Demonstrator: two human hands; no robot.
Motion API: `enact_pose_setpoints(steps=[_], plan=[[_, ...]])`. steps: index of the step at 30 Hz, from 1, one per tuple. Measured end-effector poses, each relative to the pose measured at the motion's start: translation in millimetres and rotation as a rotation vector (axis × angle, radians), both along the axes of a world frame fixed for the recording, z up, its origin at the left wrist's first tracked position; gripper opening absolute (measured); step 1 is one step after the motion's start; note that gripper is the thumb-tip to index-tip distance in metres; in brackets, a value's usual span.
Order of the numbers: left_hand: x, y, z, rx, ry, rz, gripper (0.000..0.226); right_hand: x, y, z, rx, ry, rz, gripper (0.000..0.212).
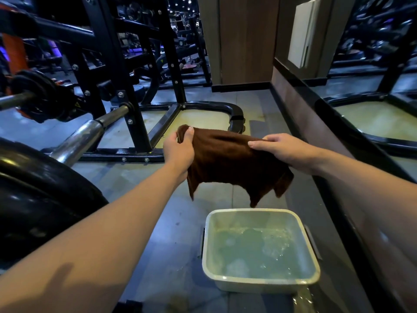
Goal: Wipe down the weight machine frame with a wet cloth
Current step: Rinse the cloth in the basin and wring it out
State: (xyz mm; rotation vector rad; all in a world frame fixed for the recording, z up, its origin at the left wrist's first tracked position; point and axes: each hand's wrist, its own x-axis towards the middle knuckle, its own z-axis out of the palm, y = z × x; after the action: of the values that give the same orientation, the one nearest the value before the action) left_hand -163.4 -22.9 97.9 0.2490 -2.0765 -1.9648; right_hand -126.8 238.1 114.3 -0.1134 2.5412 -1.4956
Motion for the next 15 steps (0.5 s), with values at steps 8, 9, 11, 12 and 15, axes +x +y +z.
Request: enact_pose_setpoints(steps=[8, 9, 11, 12, 15], plan=[[-3, -13, 1, 0.1, -0.127, -0.035, 0.054, -3, 9, -5, -0.114, -0.063, -0.093, 0.032], [-1, -11, 1, 0.15, -0.147, -0.046, 0.052, -5, 10, -6, -0.118, -0.058, -0.123, 0.03], [0, -8, 1, 0.256, -0.198, -0.075, 0.046, -6, 14, -7, -0.202, -0.098, -0.179, 0.031], [0, -6, 0, 0.272, -0.215, -0.081, 0.042, -6, 16, -7, -0.271, -0.144, -0.196, 0.035], [1, -2, -3, 0.159, -0.232, -0.08, 0.027, -9, 16, -9, -0.476, -0.264, -0.278, 0.041]])
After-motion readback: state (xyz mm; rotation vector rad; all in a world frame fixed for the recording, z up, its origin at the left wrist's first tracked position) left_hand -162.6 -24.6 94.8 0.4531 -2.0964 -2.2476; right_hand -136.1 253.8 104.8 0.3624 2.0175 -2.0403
